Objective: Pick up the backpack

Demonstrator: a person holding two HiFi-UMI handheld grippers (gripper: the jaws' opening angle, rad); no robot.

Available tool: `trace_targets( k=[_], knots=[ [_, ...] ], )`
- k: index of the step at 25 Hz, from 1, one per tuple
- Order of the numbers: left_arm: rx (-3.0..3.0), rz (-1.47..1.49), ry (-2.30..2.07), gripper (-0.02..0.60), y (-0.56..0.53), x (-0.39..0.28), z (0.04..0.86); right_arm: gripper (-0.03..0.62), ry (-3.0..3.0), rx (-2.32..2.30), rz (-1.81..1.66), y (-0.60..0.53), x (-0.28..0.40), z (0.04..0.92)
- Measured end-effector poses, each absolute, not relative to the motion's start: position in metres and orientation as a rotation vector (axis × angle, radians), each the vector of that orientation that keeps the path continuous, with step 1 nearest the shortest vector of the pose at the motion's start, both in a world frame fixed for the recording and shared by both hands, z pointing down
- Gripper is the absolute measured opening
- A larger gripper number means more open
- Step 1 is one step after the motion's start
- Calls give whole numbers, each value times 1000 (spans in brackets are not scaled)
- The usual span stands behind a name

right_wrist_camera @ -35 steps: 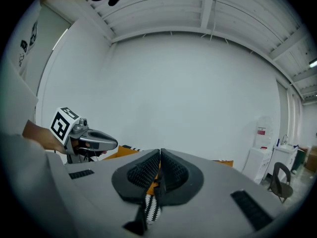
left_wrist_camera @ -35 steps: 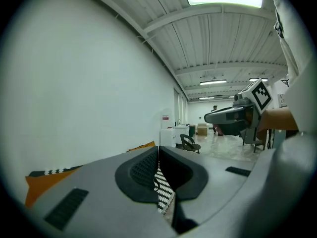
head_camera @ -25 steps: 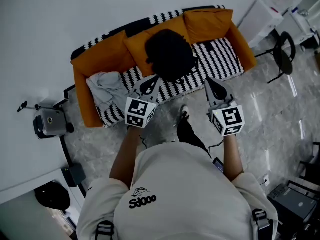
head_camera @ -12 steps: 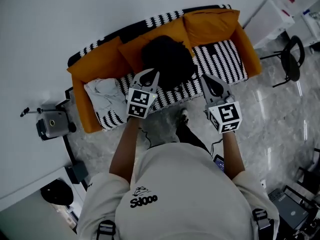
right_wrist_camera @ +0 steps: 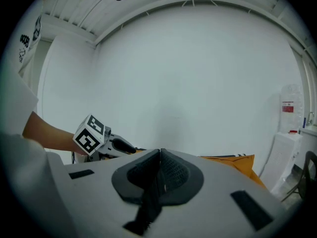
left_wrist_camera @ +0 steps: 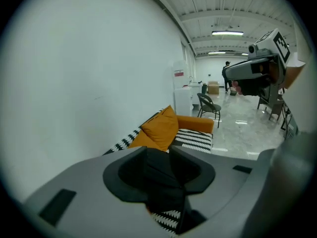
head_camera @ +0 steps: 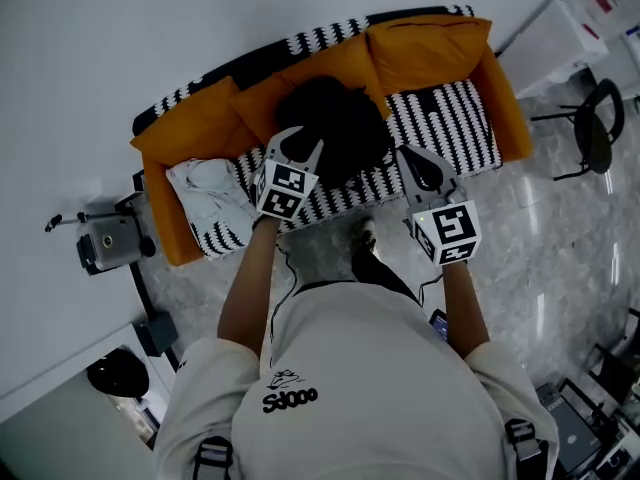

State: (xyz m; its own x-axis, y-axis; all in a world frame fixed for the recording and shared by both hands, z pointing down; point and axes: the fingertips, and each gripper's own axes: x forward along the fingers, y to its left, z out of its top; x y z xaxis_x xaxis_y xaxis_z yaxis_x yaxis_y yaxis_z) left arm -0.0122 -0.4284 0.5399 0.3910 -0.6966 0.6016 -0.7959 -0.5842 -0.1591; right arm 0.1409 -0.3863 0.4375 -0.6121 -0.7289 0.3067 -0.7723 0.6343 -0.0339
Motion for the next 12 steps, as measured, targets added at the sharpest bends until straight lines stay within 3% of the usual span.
trace_targets(
  k=[12],
  knots=[
    [2437,1380,-1291,161,-506,-17,607,34,-2579,1153,355,-446,154,486]
  ],
)
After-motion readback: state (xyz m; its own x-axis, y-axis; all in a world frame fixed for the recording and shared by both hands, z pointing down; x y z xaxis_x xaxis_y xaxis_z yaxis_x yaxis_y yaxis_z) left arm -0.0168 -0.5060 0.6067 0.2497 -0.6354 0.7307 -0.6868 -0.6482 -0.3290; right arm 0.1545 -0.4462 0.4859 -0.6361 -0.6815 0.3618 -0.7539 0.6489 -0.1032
